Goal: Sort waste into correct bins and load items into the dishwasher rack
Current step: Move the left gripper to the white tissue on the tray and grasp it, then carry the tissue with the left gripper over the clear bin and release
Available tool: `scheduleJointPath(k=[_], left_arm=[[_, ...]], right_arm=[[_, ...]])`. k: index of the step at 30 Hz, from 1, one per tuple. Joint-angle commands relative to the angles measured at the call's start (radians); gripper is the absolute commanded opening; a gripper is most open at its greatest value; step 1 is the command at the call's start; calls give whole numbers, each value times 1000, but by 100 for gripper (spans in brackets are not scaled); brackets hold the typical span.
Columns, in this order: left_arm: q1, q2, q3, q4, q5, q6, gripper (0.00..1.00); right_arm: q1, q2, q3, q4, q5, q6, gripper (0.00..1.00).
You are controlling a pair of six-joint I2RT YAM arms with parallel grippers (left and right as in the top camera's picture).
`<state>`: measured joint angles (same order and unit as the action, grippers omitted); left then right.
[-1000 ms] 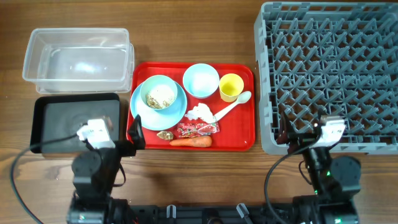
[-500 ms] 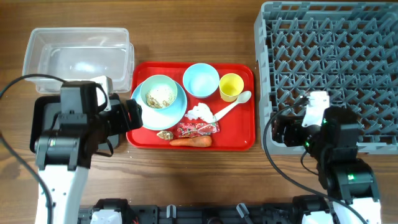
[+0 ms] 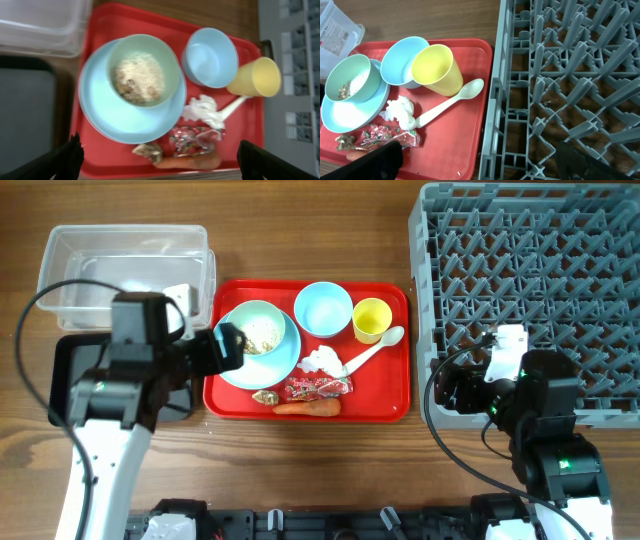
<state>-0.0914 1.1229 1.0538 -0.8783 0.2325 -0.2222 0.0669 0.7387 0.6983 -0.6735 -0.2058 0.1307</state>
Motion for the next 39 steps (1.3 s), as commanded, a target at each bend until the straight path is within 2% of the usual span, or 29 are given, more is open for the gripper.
scheduleJointPath(k=[1, 9, 15, 17, 20, 22, 24, 25, 27, 30, 34, 39], left_arm=[[-112, 102, 13, 61, 44, -69, 100], [-406, 433, 13, 285, 42, -147, 99], [-496, 618, 13, 399, 16, -322, 90], [-502, 663, 13, 424, -26, -369, 80], [-502, 692, 13, 430, -24, -370, 72], [-502, 697, 13, 430, -38, -370, 52], [-502, 697, 13, 430, -44, -370, 49], [-503, 697, 13, 429, -44, -370, 44], [-502, 697, 12, 420, -43, -370, 24], [-502, 696, 13, 409, -43, -370, 4], [-481, 627, 16, 379, -44, -358, 4], [-397, 408, 21, 322, -67, -256, 4]], right_arm=[[2, -3, 27, 6, -13, 11, 100], [2, -3, 27, 7, -13, 11, 100], [2, -3, 27, 7, -13, 11, 100], [2, -3, 27, 7, -13, 10, 100], [2, -3, 27, 6, -13, 11, 100], [2, -3, 27, 7, -13, 11, 99], [2, -3, 27, 6, -13, 11, 100], [2, -3, 27, 6, -13, 11, 100], [2, -3, 27, 6, -13, 11, 100], [2, -3, 27, 7, -13, 11, 100], [2, -3, 27, 7, -13, 11, 100], [2, -3, 27, 7, -13, 10, 100]])
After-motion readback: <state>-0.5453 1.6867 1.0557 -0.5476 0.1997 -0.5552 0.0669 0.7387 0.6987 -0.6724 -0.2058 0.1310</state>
